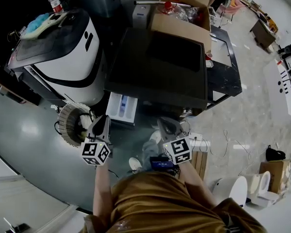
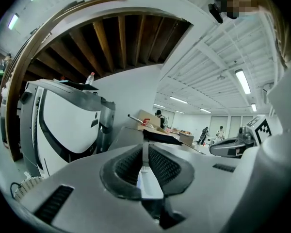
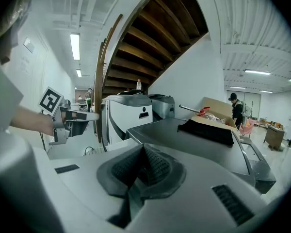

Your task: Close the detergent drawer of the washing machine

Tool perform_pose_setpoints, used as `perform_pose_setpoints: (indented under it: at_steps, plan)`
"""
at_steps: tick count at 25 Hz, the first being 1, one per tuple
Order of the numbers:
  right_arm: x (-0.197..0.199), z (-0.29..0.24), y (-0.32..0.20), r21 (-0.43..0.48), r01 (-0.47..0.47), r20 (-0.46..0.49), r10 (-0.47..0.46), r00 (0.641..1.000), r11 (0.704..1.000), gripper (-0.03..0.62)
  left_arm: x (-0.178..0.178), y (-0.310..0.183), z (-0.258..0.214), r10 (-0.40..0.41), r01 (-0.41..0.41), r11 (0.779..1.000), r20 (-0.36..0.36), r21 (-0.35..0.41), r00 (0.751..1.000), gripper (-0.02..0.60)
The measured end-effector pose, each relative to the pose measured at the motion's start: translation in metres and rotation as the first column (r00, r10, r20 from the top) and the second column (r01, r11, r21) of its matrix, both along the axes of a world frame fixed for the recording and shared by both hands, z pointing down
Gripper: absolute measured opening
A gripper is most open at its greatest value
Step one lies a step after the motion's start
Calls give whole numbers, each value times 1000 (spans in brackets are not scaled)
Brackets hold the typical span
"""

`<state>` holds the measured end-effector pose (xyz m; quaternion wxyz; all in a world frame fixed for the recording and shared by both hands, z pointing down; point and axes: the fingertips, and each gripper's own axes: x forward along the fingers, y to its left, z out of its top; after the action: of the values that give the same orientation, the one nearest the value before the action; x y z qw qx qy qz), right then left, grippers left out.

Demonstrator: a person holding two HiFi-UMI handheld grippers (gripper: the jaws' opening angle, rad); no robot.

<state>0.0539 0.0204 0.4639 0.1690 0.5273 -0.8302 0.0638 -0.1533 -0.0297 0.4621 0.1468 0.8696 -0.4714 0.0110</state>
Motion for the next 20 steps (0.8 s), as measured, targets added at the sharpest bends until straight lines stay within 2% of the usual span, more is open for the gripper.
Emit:
perform_pose_setpoints:
  at_steps: [5, 10, 20]
  plan:
    - [4, 3, -2, -3, 5, -11, -5, 1000, 1000, 12, 6, 3, 15, 17, -15, 999, 49, -29, 999, 102]
    - [5, 11, -7, -16, 25, -35, -25, 999, 1000, 12, 9, 5, 33, 26, -21, 998, 96, -53, 995, 107]
    - [-6, 33, -14, -74, 85, -47, -89, 995, 994, 12, 2, 12, 72, 8, 9, 992, 132, -128, 991, 126]
